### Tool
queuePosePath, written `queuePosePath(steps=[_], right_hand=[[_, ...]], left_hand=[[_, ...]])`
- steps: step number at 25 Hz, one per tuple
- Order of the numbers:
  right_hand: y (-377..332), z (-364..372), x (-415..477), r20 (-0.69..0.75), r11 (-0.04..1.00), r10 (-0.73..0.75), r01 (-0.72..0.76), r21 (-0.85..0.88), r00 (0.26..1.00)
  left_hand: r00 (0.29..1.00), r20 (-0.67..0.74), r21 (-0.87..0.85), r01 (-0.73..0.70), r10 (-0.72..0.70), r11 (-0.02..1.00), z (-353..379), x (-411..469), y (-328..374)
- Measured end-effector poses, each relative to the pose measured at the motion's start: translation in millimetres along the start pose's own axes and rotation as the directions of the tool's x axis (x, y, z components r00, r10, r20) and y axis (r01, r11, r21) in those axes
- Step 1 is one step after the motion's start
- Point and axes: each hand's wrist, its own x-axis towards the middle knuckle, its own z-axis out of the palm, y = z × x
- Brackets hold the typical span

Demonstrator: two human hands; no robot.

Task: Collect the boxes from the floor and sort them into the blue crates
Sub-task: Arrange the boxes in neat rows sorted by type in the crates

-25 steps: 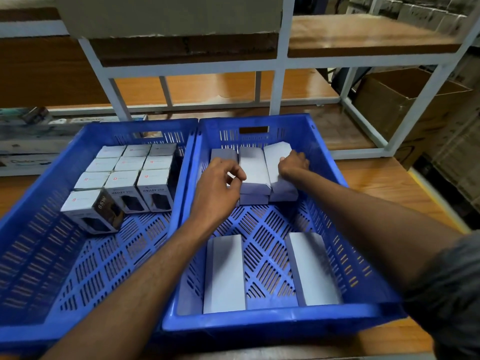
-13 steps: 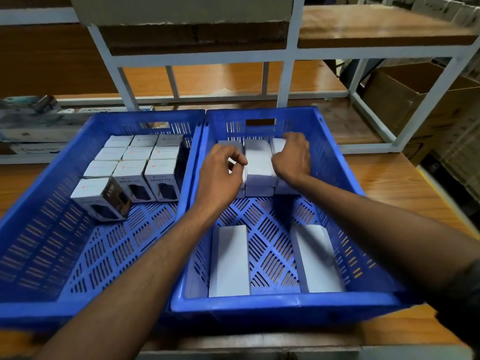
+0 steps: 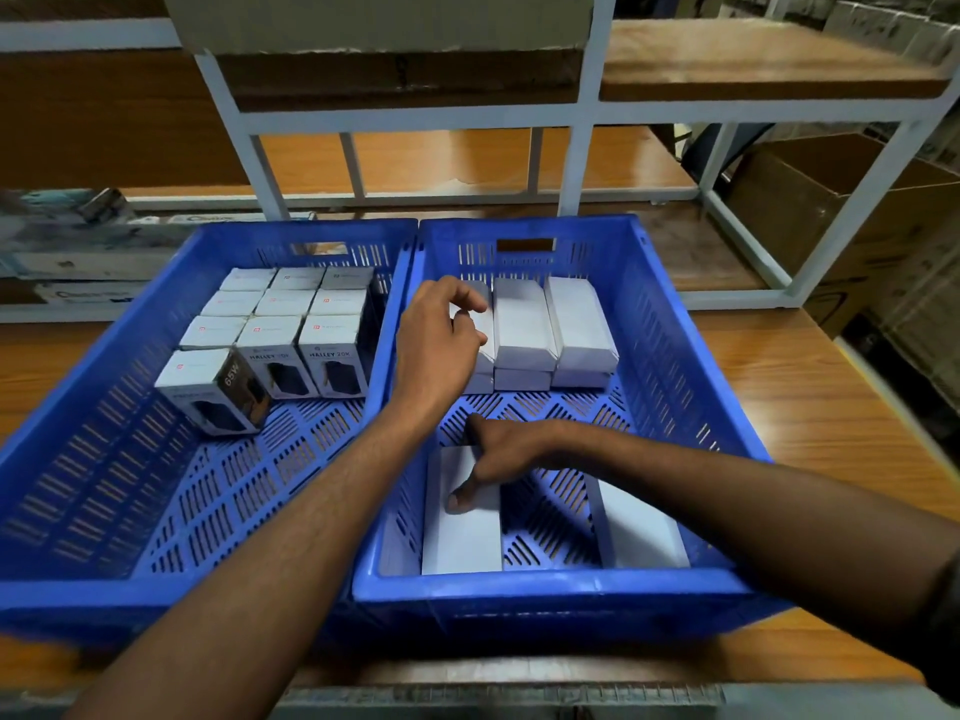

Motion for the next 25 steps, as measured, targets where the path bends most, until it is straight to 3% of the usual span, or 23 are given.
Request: queuePosePath(steps=[3,7,12,15,17,21,25], right_hand=[[-2,-26,-2,-0.066,0.980,-0.158,0.165,0.112,0.985],[-1,-75,-23,-0.324,0.865,-0.303,0.401,0.302,0.896],[13,-108,-38,-0.675,0.689,-0.113,0.547,0.476,0.729],[16,-116,-40,-0.754,0.529,-0.007,0.642,0.555,0.657],[18,-118,-41,-0.787,0.483,0.033,0.679,0.552,0.616],[17,-121,-45,-0.857,0.531,0.001,0.726,0.438,0.515],[16,-119,-54,-0.881,0.642,-0.151,0.722,0.257,0.448]], left_hand=[[1.000,0.004,0.005,-0.017,0.017,1.000,1,1,-2],[0.999,-0.031,-0.013,-0.009,0.009,1.000,1,5,-4],[0.996,0.040,-0.069,0.087,-0.084,0.994,0,3,3],[0.982,0.165,-0.027,0.094,-0.088,0.995,1,1,2],[0.970,0.221,-0.018,0.112,-0.106,0.994,2,0,1],[0.991,0.108,-0.170,0.097,-0.080,0.981,1,0,5],[1.000,0.021,-0.276,0.027,-0.022,0.961,-2,2,7]])
